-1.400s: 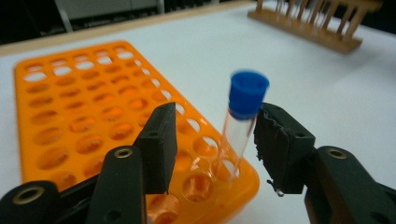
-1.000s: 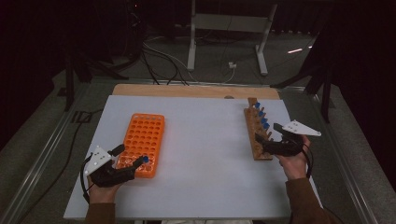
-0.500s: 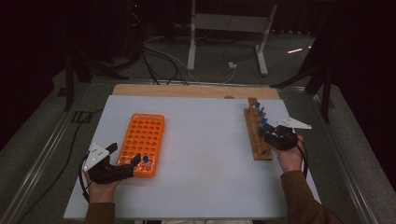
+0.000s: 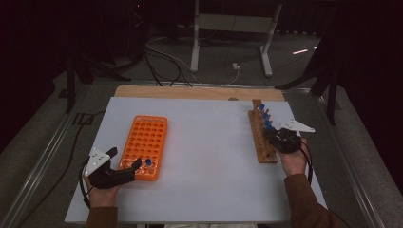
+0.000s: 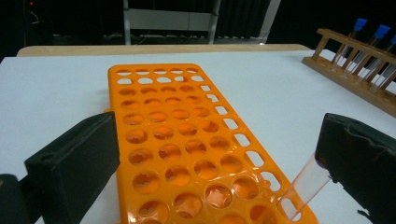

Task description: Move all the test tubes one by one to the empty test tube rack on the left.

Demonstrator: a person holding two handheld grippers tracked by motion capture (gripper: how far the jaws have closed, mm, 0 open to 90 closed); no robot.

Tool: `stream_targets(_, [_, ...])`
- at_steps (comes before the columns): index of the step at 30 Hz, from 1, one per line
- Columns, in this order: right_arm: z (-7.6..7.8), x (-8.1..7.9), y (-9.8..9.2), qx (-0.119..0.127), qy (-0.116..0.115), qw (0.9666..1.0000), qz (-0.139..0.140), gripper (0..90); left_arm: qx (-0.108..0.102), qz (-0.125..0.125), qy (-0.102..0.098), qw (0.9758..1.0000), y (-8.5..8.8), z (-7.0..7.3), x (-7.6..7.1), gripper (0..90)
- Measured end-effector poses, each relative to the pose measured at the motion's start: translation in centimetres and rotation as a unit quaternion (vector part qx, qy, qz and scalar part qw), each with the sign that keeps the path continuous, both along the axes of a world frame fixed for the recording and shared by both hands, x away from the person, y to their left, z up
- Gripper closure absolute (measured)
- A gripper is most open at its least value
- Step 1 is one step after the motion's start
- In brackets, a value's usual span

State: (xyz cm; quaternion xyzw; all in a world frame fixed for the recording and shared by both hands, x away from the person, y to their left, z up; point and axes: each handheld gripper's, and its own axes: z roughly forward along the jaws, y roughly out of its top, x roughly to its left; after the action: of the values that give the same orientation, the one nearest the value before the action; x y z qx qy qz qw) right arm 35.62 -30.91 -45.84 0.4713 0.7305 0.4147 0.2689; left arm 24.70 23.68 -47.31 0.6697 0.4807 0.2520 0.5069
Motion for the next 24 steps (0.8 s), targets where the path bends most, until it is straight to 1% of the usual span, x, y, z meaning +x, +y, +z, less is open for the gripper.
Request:
stream_targets(4, [0.6,-0.3,-0.2,0.007,-0.009,0.9999,0.005,76.7,0.009,0.002,0.000,1.0000,-0.2,-0.1,0.0,0.9])
stream_targets(9, [1.6,-0.7,-0.4,0.013,-0.021,0.9997,0.007,76.8,0.012,0.000,0.000,0.9999,-0.3,-0.2,0.0,0.9])
stream_targets(11, [2.0,-0.8,-0.5,0.014,-0.025,0.9996,0.008,76.8,0.013,0.004,-0.002,0.9999,-0.3,-0.2,-0.1,0.9])
stream_targets(17, [3.7,-1.3,-0.7,0.017,-0.046,0.9988,0.008,76.8,0.012,0.010,-0.007,0.9998,-0.2,0.0,-0.3,0.9])
stream_targets(24, [6.0,-1.8,-0.3,0.019,-0.075,0.9969,0.018,76.8,0.005,0.018,-0.015,0.9997,-0.1,0.5,-0.3,1.0])
